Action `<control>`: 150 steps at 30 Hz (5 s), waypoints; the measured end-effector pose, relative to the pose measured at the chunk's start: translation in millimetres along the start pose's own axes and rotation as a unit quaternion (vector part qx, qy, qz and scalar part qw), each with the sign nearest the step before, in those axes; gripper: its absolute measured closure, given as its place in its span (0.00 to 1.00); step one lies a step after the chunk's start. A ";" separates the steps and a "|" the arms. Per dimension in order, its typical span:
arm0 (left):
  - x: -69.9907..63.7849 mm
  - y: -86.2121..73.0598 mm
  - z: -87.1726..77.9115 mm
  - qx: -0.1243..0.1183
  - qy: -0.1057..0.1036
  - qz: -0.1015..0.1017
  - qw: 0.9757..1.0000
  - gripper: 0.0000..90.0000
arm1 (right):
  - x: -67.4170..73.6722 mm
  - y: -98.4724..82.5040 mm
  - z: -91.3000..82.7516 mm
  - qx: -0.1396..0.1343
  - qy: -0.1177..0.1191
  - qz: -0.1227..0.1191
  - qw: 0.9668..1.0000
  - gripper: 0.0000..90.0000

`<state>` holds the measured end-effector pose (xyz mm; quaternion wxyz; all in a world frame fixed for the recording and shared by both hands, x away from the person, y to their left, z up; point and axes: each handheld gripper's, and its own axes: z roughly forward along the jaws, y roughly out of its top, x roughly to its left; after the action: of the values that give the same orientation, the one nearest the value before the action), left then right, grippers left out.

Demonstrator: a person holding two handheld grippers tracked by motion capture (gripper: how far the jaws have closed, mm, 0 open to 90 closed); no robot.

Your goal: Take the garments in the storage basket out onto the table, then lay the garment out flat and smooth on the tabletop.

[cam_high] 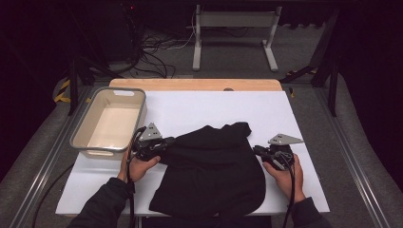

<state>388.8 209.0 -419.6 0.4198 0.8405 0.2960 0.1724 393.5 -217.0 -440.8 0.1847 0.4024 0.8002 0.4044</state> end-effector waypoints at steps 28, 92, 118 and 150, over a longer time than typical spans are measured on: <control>-35.3 -33.2 3.2 0.048 -0.022 0.045 0.998 0.93 | 3.8 -5.5 -37.3 -0.003 -0.047 0.000 0.999 1.00; -64.2 38.9 98.4 0.105 -0.133 0.088 0.982 1.00 | 18.7 52.4 27.9 -0.029 0.006 -0.007 1.000 0.49; -38.4 65.6 133.9 0.107 -0.090 0.013 0.990 0.49 | 44.8 60.6 -30.6 -0.109 0.047 -0.104 0.988 0.96; 21.5 113.9 40.1 -0.039 0.088 0.016 0.995 1.00 | 12.2 111.4 17.8 -0.121 -0.025 -0.077 0.989 0.95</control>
<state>467.1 144.8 -350.2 0.4213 0.8097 0.3115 0.2642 452.3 -159.5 -362.6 0.2831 0.3243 0.7689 0.4728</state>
